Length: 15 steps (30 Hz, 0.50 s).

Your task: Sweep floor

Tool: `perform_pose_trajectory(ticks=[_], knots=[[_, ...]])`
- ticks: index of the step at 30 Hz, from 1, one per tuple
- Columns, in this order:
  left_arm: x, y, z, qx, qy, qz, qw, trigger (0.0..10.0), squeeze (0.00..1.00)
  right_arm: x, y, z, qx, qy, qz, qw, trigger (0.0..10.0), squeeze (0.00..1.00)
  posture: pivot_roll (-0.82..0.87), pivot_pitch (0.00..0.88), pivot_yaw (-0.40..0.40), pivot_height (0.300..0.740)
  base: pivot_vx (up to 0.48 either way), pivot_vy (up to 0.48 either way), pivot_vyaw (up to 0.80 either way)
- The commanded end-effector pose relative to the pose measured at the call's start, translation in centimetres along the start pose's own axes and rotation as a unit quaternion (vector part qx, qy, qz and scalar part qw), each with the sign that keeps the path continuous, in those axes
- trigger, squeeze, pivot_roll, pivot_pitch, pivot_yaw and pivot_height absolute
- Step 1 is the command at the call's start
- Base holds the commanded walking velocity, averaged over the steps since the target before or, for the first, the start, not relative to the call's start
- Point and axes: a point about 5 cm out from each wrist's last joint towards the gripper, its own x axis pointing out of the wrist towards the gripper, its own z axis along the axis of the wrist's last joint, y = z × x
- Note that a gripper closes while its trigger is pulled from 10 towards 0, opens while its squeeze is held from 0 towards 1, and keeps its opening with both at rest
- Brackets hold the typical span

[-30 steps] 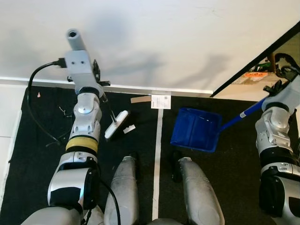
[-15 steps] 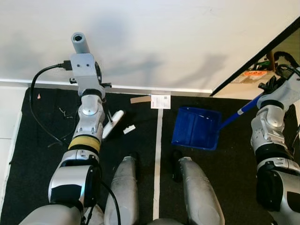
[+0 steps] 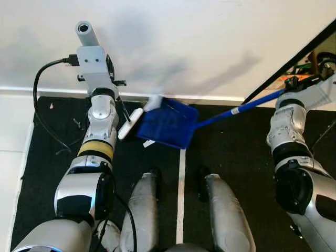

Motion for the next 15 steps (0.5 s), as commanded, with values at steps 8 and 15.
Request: perform_pose_trajectory(ticks=[8, 15], knots=[[-0.8, 1.9, -1.8, 0.049, 0.028, 0.016, 0.998, 10.0, 0.00, -0.4, -2.4, -1.0, -0.091, 0.007, -0.011, 0.996, 10.0, 0.00, 0.01, 0.402, 0.020, 0.740, 0.000, 0.000, 0.00], [-1.1, 2.7, -2.7, 0.061, 0.052, 0.035, 0.996, 10.0, 0.00, -0.5, -4.3, -0.3, -0.136, -0.013, 0.002, 0.991, 10.0, 0.00, -0.01, 0.396, 0.012, 0.740, 0.000, 0.000, 0.00]])
